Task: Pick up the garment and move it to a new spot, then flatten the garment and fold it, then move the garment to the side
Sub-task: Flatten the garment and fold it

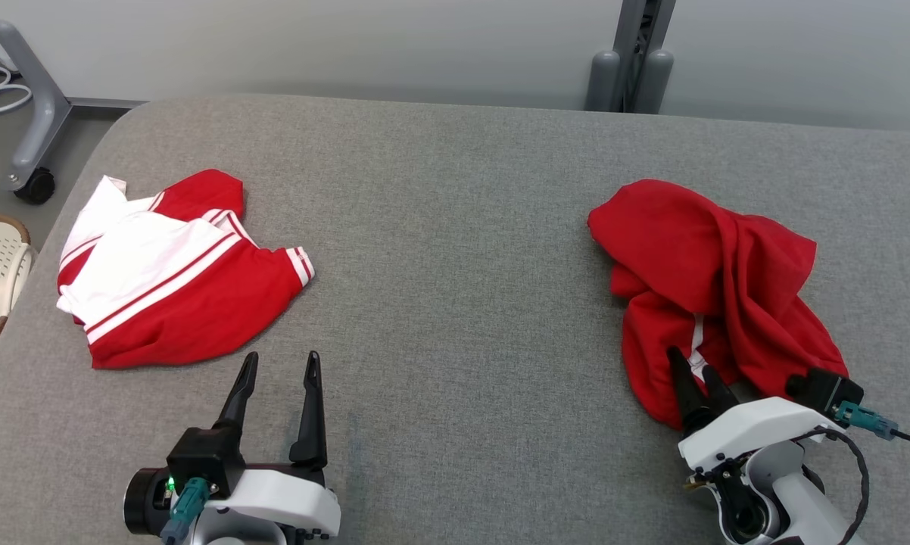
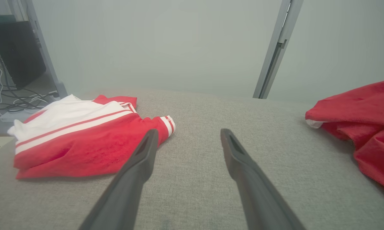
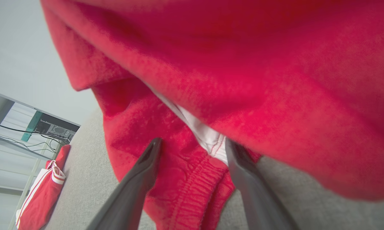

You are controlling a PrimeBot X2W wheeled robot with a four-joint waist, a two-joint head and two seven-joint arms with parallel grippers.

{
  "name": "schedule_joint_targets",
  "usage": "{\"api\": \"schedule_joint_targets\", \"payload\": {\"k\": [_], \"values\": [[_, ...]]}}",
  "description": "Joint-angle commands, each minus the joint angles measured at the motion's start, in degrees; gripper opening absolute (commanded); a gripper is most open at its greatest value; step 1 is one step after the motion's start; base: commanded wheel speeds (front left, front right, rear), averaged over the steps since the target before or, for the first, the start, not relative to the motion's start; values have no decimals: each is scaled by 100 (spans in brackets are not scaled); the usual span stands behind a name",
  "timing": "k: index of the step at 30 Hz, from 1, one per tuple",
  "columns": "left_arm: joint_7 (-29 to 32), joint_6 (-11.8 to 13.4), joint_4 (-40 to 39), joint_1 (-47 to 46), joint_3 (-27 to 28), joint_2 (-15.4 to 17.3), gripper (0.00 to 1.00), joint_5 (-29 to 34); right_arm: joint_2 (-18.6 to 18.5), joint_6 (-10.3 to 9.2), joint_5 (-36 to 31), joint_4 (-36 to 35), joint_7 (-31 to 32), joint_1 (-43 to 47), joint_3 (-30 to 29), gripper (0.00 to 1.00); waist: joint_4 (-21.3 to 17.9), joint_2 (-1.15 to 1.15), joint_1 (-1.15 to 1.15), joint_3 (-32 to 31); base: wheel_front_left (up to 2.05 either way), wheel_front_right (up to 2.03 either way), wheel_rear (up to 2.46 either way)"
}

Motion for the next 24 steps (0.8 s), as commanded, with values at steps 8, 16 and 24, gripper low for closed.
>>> {"api": "schedule_joint_targets", "payload": {"k": [8, 16, 24], "values": [[-9, 34, 31, -79, -105, 20, 100, -78, -81, -39, -193, 412, -189, -23, -124, 100, -72, 0, 0, -6, 0, 0, 0], [-9, 23, 51, -47, -161, 21, 100, -88, -72, -40, -149, 465, -102, -68, -155, 100, -77, 0, 0, -40, 0, 0, 0], [-9, 18, 57, -73, -191, 21, 100, -61, -27, -32, 114, 350, 43, -121, 26, 100, 16, 0, 0, -18, 0, 0, 0]]}}
